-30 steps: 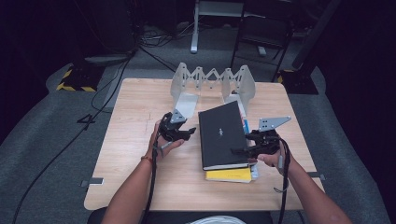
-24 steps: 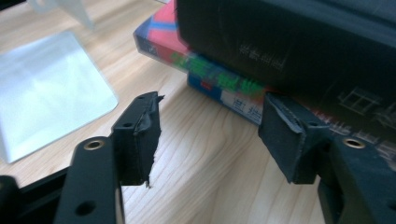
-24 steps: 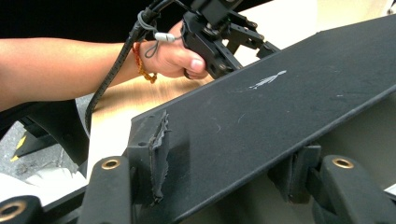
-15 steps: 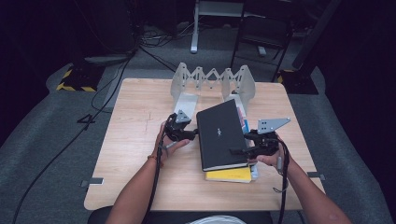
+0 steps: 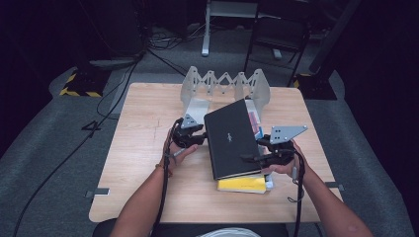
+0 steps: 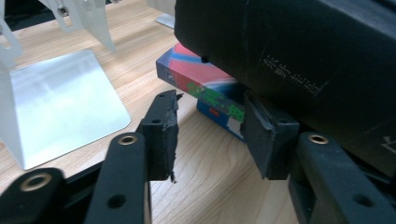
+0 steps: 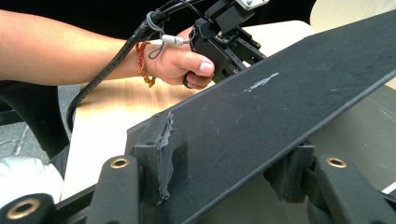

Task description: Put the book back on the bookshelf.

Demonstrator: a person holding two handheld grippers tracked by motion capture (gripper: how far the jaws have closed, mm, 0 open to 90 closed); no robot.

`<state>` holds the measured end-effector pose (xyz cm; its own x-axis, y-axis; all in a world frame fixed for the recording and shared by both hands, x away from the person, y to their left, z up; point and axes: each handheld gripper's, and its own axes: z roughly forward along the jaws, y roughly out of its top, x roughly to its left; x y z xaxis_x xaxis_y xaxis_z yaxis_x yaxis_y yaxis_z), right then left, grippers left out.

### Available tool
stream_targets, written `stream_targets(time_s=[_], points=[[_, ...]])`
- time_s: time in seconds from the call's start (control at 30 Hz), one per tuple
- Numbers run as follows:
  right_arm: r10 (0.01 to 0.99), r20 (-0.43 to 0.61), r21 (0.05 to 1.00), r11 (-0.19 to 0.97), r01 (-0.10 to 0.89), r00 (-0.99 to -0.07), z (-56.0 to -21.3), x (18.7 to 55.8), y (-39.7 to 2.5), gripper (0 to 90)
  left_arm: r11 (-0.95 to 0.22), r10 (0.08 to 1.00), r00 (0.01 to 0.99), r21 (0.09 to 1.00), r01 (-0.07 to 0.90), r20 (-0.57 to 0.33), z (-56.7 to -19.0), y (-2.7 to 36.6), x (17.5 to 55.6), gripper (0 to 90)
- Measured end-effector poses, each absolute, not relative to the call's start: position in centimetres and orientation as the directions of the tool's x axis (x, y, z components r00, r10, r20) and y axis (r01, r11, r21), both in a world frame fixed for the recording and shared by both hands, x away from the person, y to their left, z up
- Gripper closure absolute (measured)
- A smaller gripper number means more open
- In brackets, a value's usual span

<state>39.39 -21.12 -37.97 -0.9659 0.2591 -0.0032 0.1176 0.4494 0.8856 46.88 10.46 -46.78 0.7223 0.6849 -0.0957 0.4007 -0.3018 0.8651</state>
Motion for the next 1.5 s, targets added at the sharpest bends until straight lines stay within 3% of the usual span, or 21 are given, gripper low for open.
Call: stream_targets(time_s=[0.23,0.63,0.9,1.1,1.37,1.5], points=[[0.277,-0.064,0.885,0.460,0.073,-0.959,-36.9,39.6,-20.9,53.6,-0.243,0.688,0.712,0.879,0.410,-0.141,-45.6,10.7,47.7,62.8],[0.284,-0.149,0.899,0.438,-0.010,-0.947,-36.6,40.8,-21.6,55.7,-0.200,0.682,0.710,0.890,0.410,-0.174,-44.2,10.5,49.7,63.0],[0.290,-0.113,0.923,0.385,0.008,-0.950,-37.0,40.8,-22.6,55.6,-0.179,0.673,0.714,0.894,0.411,-0.194,-43.8,10.0,49.8,63.0],[0.287,-0.163,0.915,0.401,-0.036,-0.944,-36.7,39.8,-22.4,56.0,-0.139,0.651,0.724,0.901,0.411,-0.229,-43.8,10.1,49.8,62.9],[0.272,-0.187,0.911,0.408,-0.063,-0.944,-37.4,39.3,-23.5,63.7,-0.089,0.588,0.774,0.932,0.352,-0.236,-42.9,10.1,49.0,65.8],[0.250,-0.138,0.922,0.386,-0.032,-0.958,-38.1,39.3,-24.3,68.5,-0.096,0.585,0.787,0.947,0.307,-0.196,-42.0,9.8,48.0,66.4]])
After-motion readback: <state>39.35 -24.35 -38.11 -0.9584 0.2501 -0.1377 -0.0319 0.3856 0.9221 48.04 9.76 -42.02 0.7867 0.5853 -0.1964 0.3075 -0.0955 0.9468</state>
